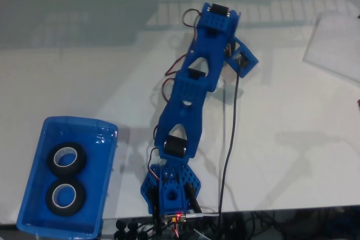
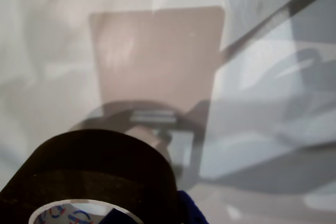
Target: Grasp all tape and put them in the bin.
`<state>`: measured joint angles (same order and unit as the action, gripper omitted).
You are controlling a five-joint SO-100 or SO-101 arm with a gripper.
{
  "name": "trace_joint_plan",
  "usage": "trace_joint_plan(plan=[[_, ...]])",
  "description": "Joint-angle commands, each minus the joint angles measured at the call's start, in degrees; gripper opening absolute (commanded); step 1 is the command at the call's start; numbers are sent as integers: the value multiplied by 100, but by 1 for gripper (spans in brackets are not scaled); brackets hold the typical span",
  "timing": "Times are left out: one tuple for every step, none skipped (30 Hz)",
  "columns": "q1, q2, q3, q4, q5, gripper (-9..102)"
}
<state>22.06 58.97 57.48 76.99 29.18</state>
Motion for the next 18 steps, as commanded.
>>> trace_joint_plan(plan=[[-501, 1485, 976, -185, -325, 0], [-650, 1819, 1301, -246, -378, 0], [-817, 2136, 1591, -281, -439, 0], [-1020, 2417, 1837, -281, -527, 0], [-1239, 2698, 2074, -281, -615, 0], [-1468, 2971, 2303, -281, -703, 0], [-1714, 3226, 2505, -281, -782, 0], [-1978, 3472, 2689, -237, -888, 0], [-2250, 3718, 2865, -202, -1002, 0], [-2549, 3973, 3059, -158, -1125, 0], [-2856, 4236, 3270, -132, -1266, 0], [-3182, 4526, 3498, -105, -1406, 0], [-3533, 4808, 3735, -70, -1582, 0], [-3902, 5080, 3964, -18, -1767, 0], [-4271, 5361, 4175, 35, -1925, 0], [-4667, 5660, 4430, 70, -2065, 0], [-5071, 5950, 4685, 105, -2206, 0], [-5449, 6231, 4913, 132, -2259, 0]])
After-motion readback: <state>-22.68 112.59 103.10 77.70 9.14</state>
